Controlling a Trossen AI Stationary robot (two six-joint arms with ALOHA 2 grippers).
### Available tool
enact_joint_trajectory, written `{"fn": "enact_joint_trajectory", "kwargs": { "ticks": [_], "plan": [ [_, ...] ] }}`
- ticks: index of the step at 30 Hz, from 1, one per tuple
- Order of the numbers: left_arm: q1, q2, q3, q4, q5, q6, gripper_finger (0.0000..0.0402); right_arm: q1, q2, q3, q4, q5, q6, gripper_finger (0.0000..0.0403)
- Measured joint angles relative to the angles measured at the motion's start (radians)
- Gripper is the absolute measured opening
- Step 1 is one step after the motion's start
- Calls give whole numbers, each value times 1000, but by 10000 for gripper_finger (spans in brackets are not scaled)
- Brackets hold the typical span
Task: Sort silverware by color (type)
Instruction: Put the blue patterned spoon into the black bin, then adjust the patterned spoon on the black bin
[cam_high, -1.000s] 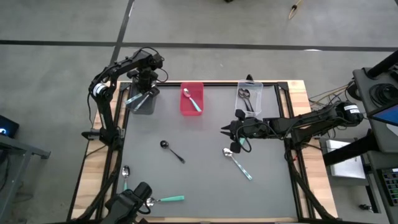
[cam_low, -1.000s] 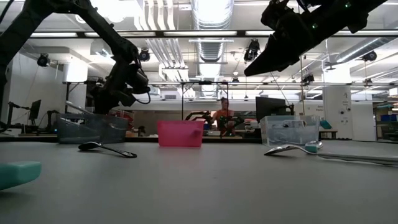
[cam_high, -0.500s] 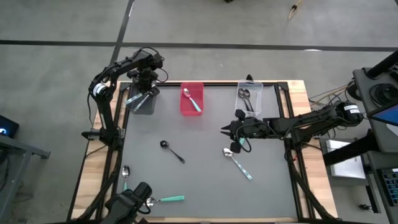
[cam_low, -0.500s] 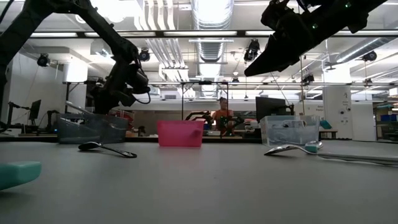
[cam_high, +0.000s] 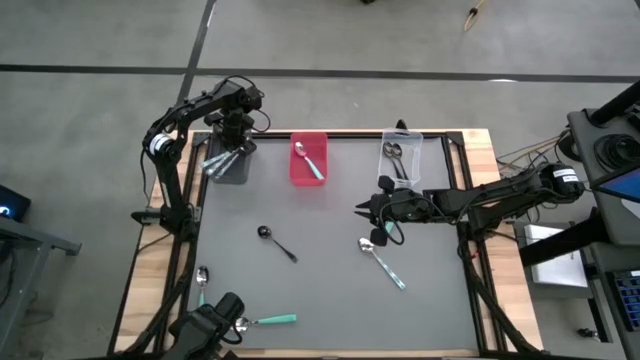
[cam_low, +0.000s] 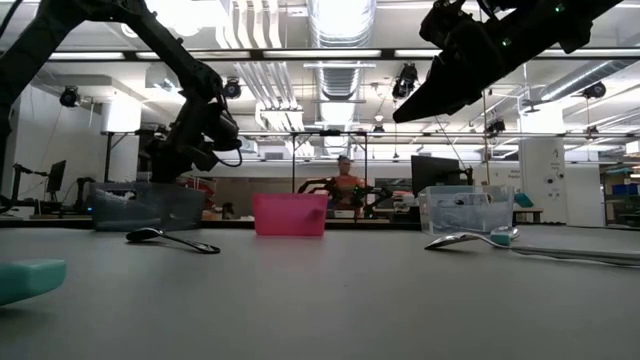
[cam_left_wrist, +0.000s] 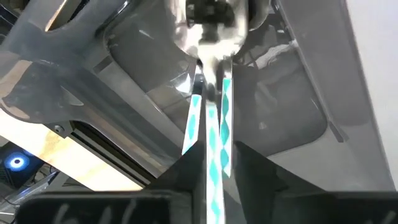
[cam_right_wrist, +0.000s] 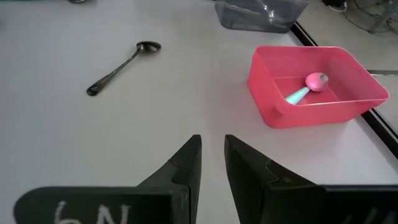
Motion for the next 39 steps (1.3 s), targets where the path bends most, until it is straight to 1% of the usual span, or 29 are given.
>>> {"fn": "enact_joint_trajectory", "kwargs": {
  "ticks": [5, 9, 20, 24, 25, 31, 39],
  "plan": [
    [0, 0, 0, 0, 0, 0, 102, 0, 0, 0, 0, 0, 0, 61],
    [0, 0, 0, 0, 0, 0, 116, 0, 0, 0, 0, 0, 0, 61],
    [0, 0, 0, -2, -4, 0, 118, 0, 0, 0, 0, 0, 0, 61],
    [0, 0, 0, -2, -75, -3, 118, 0, 0, 0, 0, 0, 0, 61],
    [0, 0, 0, -3, -78, -3, 118, 0, 0, 0, 0, 0, 0, 61],
    [0, 0, -19, -25, -28, -2, 118, 0, 0, 0, 0, 0, 0, 61],
    [1, 0, -106, -17, -26, 4, 118, 0, 0, 0, 0, 0, -8, 61]
  ]
}}
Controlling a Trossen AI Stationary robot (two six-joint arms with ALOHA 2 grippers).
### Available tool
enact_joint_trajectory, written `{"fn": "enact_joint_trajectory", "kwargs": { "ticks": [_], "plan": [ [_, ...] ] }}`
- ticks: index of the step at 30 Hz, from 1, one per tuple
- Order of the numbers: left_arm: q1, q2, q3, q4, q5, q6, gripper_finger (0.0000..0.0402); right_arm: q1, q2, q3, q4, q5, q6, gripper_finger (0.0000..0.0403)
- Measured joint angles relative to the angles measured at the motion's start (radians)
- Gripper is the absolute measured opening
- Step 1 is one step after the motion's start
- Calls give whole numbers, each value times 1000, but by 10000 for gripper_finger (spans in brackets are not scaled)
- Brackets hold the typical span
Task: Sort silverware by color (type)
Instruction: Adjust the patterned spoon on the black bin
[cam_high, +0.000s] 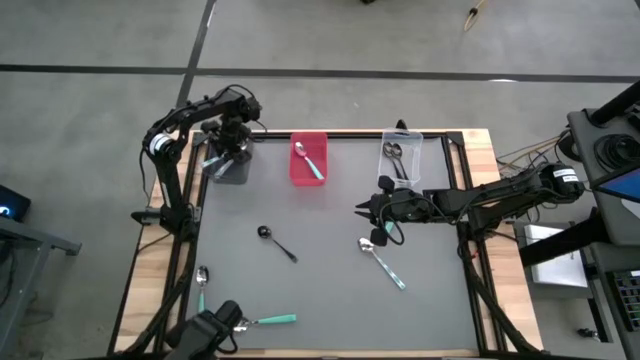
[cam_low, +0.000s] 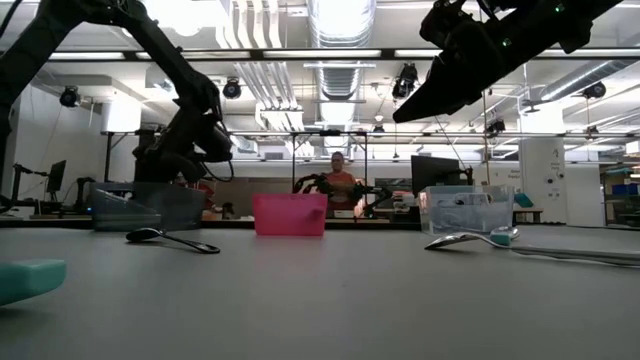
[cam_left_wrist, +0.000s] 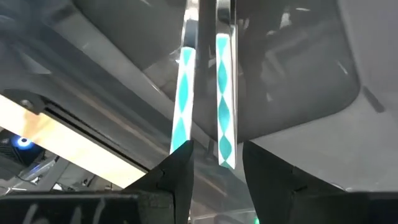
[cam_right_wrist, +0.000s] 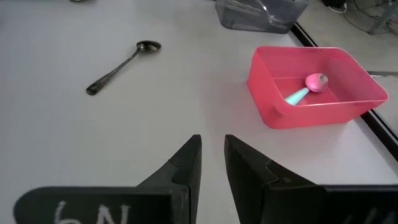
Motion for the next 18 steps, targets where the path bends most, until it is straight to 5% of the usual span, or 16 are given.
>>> {"fn": "enact_joint_trajectory", "kwargs": {
  "ticks": [12, 18],
  "plan": [
    [0, 0, -56, 40, 0, 0, 111, 0, 0, 0, 0, 0, -3, 61],
    [0, 0, -56, 40, 0, 0, 71, 0, 0, 0, 0, 0, -3, 61]
  ]
}}
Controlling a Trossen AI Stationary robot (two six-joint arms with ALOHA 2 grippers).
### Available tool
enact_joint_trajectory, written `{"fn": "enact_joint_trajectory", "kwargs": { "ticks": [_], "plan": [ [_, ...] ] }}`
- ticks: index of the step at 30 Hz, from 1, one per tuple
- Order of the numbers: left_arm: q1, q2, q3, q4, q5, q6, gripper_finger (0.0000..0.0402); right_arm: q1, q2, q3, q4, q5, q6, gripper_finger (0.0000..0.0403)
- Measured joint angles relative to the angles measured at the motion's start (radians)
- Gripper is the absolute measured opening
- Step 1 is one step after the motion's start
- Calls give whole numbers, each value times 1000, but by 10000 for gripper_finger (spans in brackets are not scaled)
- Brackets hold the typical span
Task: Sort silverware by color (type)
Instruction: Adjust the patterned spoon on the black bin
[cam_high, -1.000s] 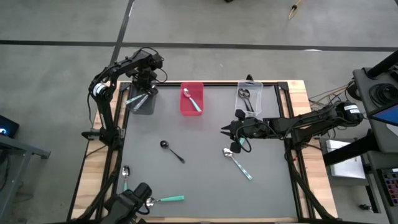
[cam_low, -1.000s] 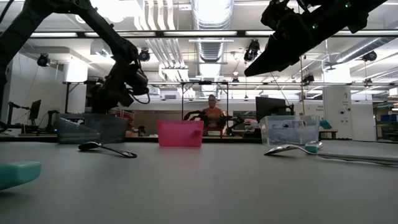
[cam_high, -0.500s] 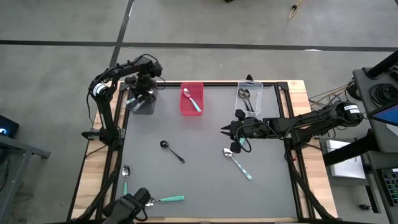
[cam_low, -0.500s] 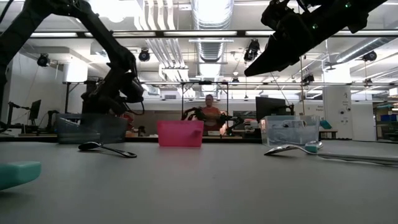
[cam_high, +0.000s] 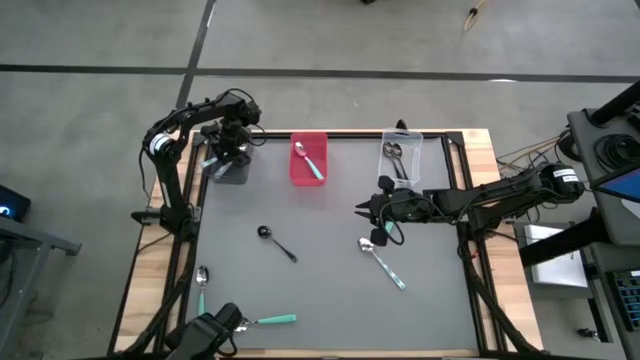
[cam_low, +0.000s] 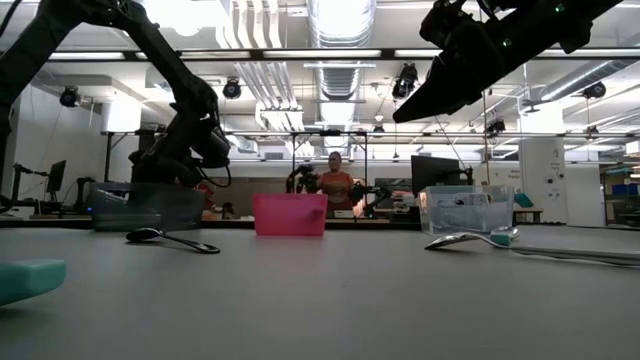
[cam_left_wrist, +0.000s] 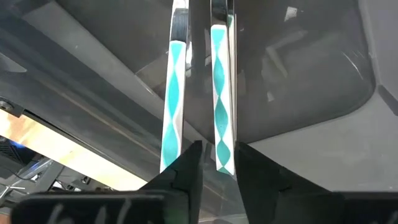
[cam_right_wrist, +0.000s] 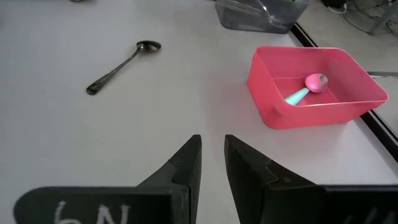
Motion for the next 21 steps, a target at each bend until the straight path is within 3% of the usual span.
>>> {"fn": "enact_joint_trajectory", "kwargs": {
  "ticks": [8, 21],
  "plan": [
    [0, 0, 0, 0, 0, -4, 6, 0, 0, 0, 0, 0, 0, 61],
    [0, 0, 0, -14, -1, -7, 0, 0, 0, 0, 0, 0, 0, 61]
  ]
}}
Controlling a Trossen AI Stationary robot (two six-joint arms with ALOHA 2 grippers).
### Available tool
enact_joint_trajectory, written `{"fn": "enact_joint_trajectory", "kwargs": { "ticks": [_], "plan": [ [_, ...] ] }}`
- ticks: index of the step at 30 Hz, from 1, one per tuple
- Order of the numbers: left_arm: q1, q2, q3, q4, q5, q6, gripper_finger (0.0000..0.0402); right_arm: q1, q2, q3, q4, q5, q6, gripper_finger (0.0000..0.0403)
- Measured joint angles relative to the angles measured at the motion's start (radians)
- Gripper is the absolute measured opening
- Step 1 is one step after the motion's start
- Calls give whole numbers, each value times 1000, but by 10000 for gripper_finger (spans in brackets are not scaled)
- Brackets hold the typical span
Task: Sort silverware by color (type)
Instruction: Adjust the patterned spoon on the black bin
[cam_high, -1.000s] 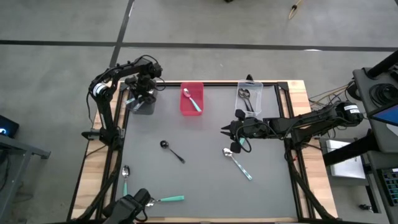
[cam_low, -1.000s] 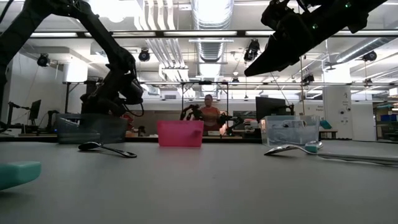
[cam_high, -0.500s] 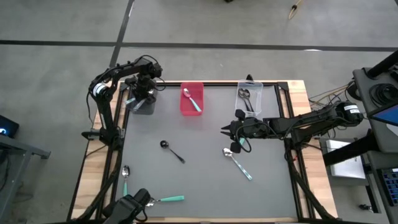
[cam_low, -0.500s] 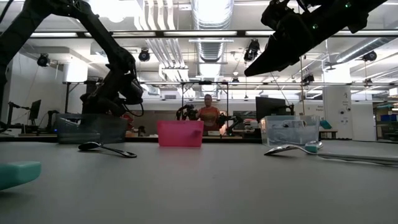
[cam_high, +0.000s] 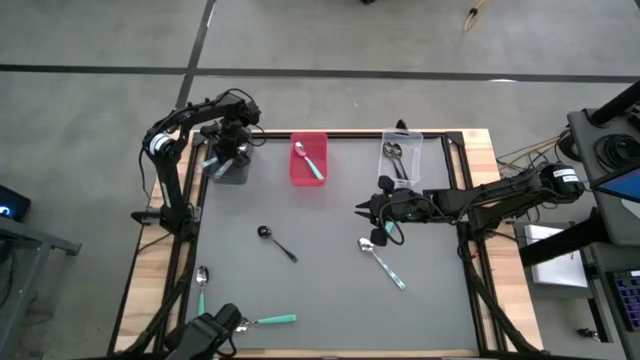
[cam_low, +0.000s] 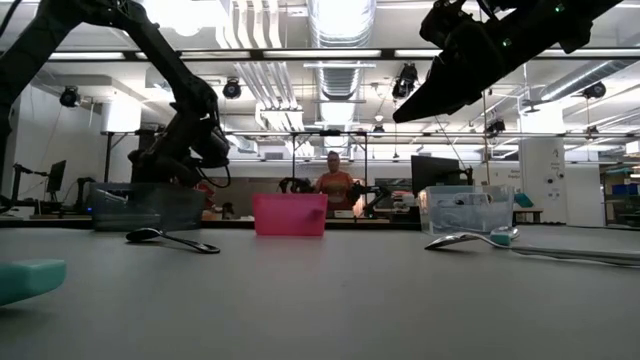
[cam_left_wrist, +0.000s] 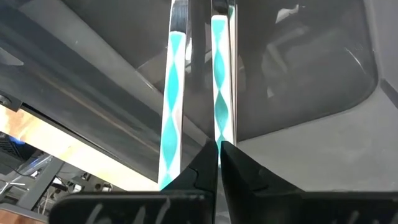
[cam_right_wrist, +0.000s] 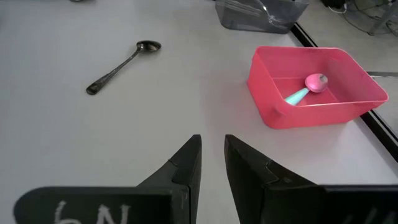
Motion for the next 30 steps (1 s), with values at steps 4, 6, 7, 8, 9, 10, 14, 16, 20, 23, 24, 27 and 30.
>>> {"fn": "enact_joint_trajectory", "kwargs": {
  "ticks": [4, 6, 7, 8, 9, 10, 14, 16, 20, 23, 24, 27, 30],
  "plan": [
    [0, -9, 0, -5, -1, 1, 0, 0, 0, 0, 0, 0, 0, 61],
    [0, -16, 0, -16, -2, 1, 0, 0, 0, 0, 0, 0, -1, 61],
    [0, -19, 0, -22, -3, 1, 0, 0, 0, 0, 0, 0, -2, 61],
    [0, -23, 0, -28, -3, 1, 0, 0, 0, 0, 0, 0, -3, 61],
    [0, -28, 0, -30, -3, 2, 0, 0, 0, 0, 0, 0, -3, 61],
    [0, -34, 0, -30, -3, 2, 0, 0, 0, 0, 0, 0, -3, 61],
    [0, -50, 0, -32, -3, 2, 0, 0, 0, 0, 0, 0, -4, 61],
    [0, -50, 0, -31, -2, 2, 0, 0, 0, 0, 0, 0, -4, 61],
    [0, -50, 0, -12, -2, 9, 0, 0, 0, 0, 0, 0, -4, 61],
    [1, -50, 0, -7, -2, 16, 0, 0, 0, 0, 0, 0, 4, 61],
    [1, -50, 0, -3, -2, 19, 0, 0, 0, 0, 0, 0, 8, 61],
    [1, -50, 0, 0, 0, 20, 5, 0, 0, 0, 0, 0, 12, 61],
    [1, -50, 0, 2, 1, 19, 20, 0, 0, 0, 0, 0, 13, 61]
  ]
}}
